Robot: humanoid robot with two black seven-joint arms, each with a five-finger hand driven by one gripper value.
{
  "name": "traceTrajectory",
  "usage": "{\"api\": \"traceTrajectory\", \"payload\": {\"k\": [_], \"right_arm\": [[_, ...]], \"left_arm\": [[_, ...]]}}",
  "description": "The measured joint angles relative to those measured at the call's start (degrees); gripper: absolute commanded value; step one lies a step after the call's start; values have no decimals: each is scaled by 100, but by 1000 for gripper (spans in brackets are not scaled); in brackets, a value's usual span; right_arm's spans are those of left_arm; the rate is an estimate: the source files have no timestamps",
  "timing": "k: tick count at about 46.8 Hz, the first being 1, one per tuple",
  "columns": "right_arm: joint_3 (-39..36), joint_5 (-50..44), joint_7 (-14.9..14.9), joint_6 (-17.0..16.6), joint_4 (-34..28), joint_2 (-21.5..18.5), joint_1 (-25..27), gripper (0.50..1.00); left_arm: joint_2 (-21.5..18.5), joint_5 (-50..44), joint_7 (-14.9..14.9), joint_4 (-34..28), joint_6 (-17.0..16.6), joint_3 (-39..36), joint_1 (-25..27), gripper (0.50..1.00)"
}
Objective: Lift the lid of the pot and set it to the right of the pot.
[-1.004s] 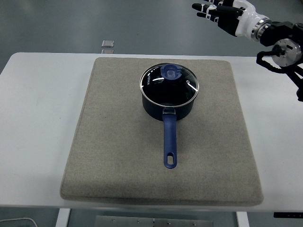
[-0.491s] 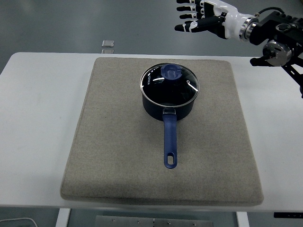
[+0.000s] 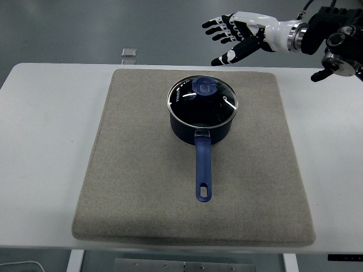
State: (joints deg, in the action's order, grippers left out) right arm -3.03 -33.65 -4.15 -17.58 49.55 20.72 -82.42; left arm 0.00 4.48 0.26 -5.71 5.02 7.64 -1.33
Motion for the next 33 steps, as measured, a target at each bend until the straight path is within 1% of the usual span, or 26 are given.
{"api": "traceTrajectory", "payload": {"k": [6, 16, 22, 30, 33], "right_arm": [[39, -453, -6, -146, 71, 60, -27, 928], [133, -1302, -9, -166, 393, 91, -200, 928], [287, -1590, -31, -165, 588, 128, -407, 928], [587, -1873, -44, -164, 661, 19, -676, 928], [669, -1967, -44, -163, 663, -83, -728, 926]], "left_arm": [[0, 0, 0, 0, 0, 0, 1, 1000], [0, 0, 0, -1, 0, 0, 0, 1000], [0, 0, 0, -1, 0, 0, 3, 1000], [0, 0, 0, 0, 6, 0, -1, 1000], [0, 0, 0, 0, 7, 0, 1, 1000]]}}
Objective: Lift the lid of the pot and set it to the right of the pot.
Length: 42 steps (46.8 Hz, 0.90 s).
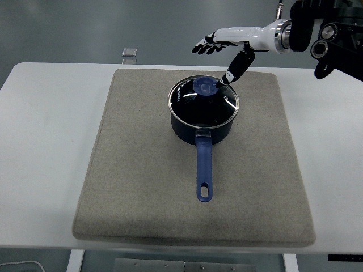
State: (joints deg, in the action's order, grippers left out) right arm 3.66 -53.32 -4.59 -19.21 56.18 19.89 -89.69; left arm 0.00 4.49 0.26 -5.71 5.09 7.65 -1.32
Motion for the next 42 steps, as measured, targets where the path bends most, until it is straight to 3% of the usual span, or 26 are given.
{"api": "traceTrajectory", "payload": {"k": [17, 35, 42], "right_arm": [[344, -531, 54, 83, -70, -481, -41, 924], [425, -645, 55, 85, -152, -515, -26, 897], [434, -653, 55, 85, -169, -511, -6, 864]], "left_arm": [[0, 0, 0, 0, -5, 0, 0, 1000], [0, -1, 0, -2, -5, 0, 4, 1000], [0, -1, 1, -1, -5, 0, 4, 1000]]}}
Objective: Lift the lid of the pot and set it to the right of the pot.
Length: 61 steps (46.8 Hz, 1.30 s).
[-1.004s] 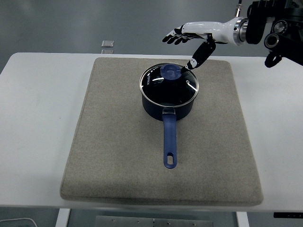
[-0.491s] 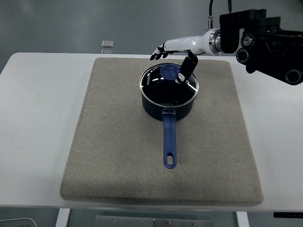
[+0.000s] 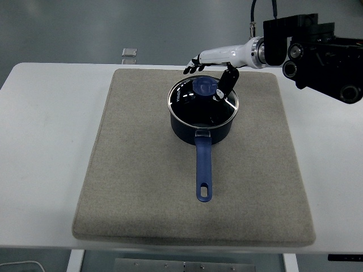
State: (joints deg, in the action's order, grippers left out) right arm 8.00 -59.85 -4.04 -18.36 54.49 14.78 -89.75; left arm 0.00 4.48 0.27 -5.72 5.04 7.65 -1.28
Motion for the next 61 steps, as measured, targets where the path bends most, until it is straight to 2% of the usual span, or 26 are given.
{"api": "traceTrajectory", "payload": {"k": [3, 7, 28, 35, 47, 53, 61], "right_arm": [[11, -11, 0, 0, 0, 0, 0, 828], [42, -93, 0, 0, 0, 0, -2, 809], [53, -116, 0, -31, 0, -1, -3, 795], [53, -119, 0, -52, 0, -2, -7, 768], [53, -123, 0, -79, 0, -2, -7, 760], [53, -122, 0, -80, 0, -1, -3, 725], [53, -120, 0, -84, 0, -1, 1, 705]], "left_arm": [[0, 0, 0, 0, 0, 0, -4, 1000], [0, 0, 0, 1, 0, 0, 1, 1000], [0, 0, 0, 1, 1, 0, 1, 1000], [0, 0, 0, 1, 0, 0, 0, 1000], [0, 0, 0, 0, 0, 0, 1, 1000], [0, 0, 0, 0, -3, 0, 0, 1000], [0, 0, 0, 0, -2, 0, 3, 1000]]}}
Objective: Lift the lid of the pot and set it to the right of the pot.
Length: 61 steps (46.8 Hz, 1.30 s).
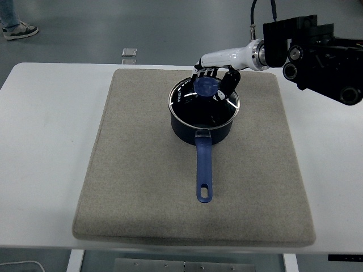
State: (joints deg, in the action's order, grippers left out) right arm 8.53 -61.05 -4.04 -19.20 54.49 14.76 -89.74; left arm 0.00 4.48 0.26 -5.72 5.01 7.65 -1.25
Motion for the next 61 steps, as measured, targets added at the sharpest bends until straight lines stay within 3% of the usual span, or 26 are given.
{"api": "traceTrajectory", "payload": {"k": [16, 31, 61], "right_arm": [[0, 3, 0, -5, 0, 0, -6, 686], [0, 6, 0, -75, 1, 44, -54, 625], [-9, 61, 7, -102, -8, 91, -95, 617]], "left_arm": [[0, 0, 0, 1, 6, 0, -2, 1000], [0, 0, 0, 0, 1, 2, 1, 1000], [0, 0, 0, 1, 2, 0, -5, 1000]]}}
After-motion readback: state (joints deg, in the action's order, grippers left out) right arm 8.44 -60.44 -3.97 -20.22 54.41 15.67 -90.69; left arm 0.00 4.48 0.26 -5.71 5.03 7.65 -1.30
